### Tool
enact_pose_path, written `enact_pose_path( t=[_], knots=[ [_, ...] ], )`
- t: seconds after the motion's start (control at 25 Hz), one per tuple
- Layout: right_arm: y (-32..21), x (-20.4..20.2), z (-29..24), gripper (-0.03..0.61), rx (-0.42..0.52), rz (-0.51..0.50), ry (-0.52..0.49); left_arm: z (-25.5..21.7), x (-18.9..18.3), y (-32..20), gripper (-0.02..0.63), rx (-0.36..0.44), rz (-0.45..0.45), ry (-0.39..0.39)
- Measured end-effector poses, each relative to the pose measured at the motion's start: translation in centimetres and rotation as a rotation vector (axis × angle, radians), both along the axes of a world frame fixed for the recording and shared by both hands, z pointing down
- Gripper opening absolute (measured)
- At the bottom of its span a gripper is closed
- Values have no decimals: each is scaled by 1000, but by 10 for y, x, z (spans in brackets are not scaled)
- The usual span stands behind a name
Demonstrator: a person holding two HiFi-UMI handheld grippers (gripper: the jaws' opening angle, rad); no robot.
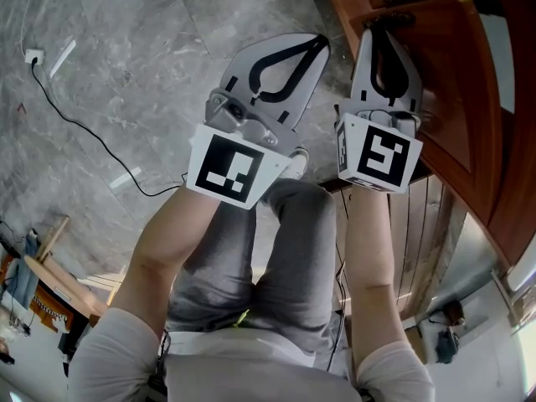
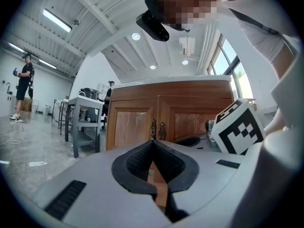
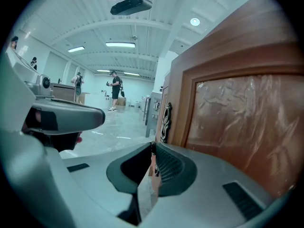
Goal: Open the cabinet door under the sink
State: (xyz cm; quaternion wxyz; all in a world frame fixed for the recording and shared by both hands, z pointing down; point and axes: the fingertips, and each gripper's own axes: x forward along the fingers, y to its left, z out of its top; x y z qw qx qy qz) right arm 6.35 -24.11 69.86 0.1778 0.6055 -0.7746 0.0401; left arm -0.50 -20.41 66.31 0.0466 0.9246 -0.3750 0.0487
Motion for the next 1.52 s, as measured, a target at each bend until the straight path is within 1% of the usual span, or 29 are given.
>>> enact_pose_path(
  t=[0.16, 0.32, 0.52, 0.76, 1.04, 1.2, 1.52],
  knots=[
    [11, -11, 0, 52, -10, -34, 1, -2, 1, 2, 15, -2, -7, 9],
    [17, -22, -4, 52, 31, -60, -9, -4, -1, 2, 15, 0, -10, 14],
    [30, -31, -3, 52, 34, -86, -16, -3, -7, 6, 15, -4, -22, 13],
    [46, -45, -5, 52, 37, -114, 10, -7, -14, 14, 15, -7, -33, 16],
    [73, -61, 0, 53, 5, -144, 8, -7, -21, 25, 15, -11, -29, 11],
    [91, -64, 2, 53, -17, -183, 65, -14, -22, 31, 15, -13, -38, 23],
    [121, -73, 3, 52, -57, -235, 102, -24, -27, 47, 15, -5, -19, 17]
  ],
)
